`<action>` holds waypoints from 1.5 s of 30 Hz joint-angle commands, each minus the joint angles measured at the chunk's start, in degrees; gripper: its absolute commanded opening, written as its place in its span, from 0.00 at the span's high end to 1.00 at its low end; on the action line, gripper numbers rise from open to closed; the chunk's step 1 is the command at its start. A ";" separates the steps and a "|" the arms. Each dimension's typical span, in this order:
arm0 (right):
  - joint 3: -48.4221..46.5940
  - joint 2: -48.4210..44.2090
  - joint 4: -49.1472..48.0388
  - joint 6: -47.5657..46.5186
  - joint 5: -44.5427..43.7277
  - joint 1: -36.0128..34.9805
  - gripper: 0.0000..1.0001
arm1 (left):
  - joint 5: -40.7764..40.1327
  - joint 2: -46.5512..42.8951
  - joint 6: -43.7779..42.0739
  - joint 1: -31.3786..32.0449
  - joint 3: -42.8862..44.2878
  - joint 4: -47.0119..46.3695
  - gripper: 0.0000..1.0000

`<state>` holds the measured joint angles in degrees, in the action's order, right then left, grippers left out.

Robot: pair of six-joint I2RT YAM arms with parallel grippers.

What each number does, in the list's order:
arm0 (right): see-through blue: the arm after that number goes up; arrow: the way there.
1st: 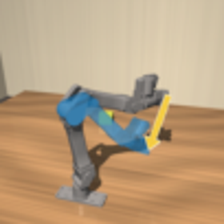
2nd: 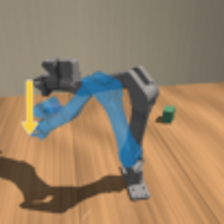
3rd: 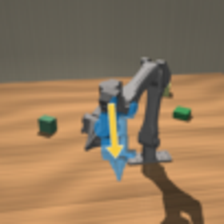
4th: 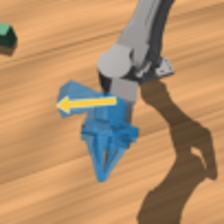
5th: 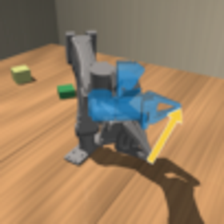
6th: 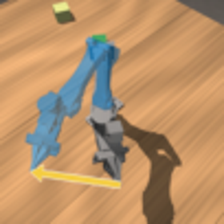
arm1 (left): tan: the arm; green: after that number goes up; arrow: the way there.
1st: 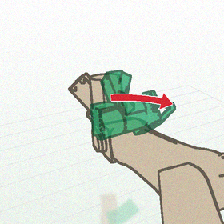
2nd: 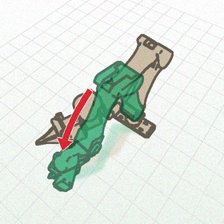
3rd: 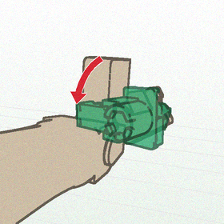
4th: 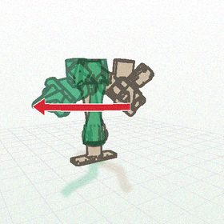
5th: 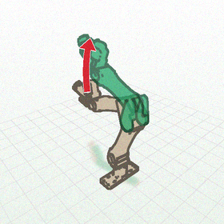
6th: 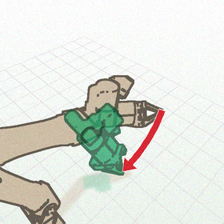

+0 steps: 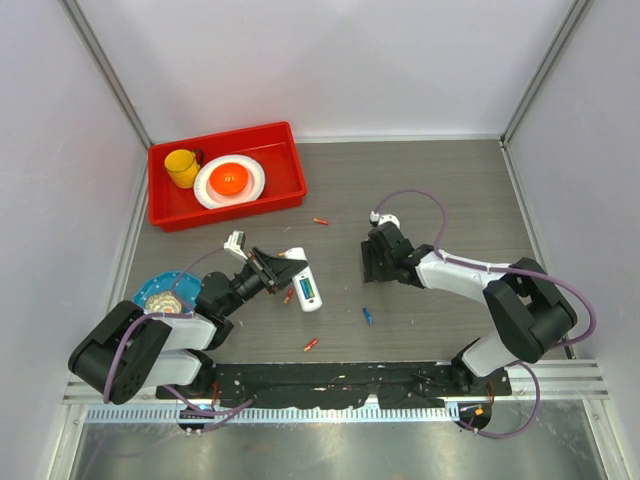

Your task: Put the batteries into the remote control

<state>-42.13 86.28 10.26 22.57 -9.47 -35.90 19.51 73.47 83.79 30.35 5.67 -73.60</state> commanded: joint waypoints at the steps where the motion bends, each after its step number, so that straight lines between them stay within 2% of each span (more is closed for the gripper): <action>1: -0.76 0.64 -2.35 -1.03 -0.37 -0.31 0.42 | 0.44 -0.52 0.15 0.06 1.27 -13.15 1.00; 8: -0.67 1.87 -2.26 -1.04 -1.42 -0.40 0.42 | 0.44 -0.43 0.23 0.06 1.54 -13.15 1.00; 14: -0.23 2.67 -1.82 -0.51 -3.27 -0.40 0.53 | 0.53 -0.61 0.23 0.15 1.27 -13.23 1.00; 22: -0.41 3.28 -1.03 -0.16 -5.11 -0.40 0.60 | 0.62 -0.61 0.23 0.06 1.27 -13.23 1.00; 28: -0.06 3.19 -0.95 0.72 -5.90 -0.31 0.75 | 0.62 -0.79 0.23 0.06 1.18 -13.23 1.00; 37: -0.06 1.79 -0.33 1.43 -6.61 -0.31 0.90 | 0.71 -0.79 0.32 0.06 1.18 -13.23 1.00; 39: -0.06 1.61 -0.16 1.43 -6.52 -0.40 0.89 | 0.71 -0.96 0.41 0.06 1.18 -13.23 1.00; 42: 0.20 0.91 -0.42 1.43 -5.91 -0.40 0.74 | 0.71 -0.88 0.41 0.06 1.10 -13.23 1.00; 43: 0.38 0.56 -0.51 1.51 -5.82 -0.40 0.65 | 0.62 -0.96 0.41 0.06 1.10 -13.23 1.00; 45: 0.64 -0.41 -0.86 1.43 -5.82 -0.31 0.60 | 0.62 -0.79 0.41 0.06 1.10 -13.23 1.00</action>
<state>-42.22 87.83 8.25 23.55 -14.94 -36.07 19.53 73.47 83.79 30.37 5.67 -73.58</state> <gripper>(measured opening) 0.345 0.300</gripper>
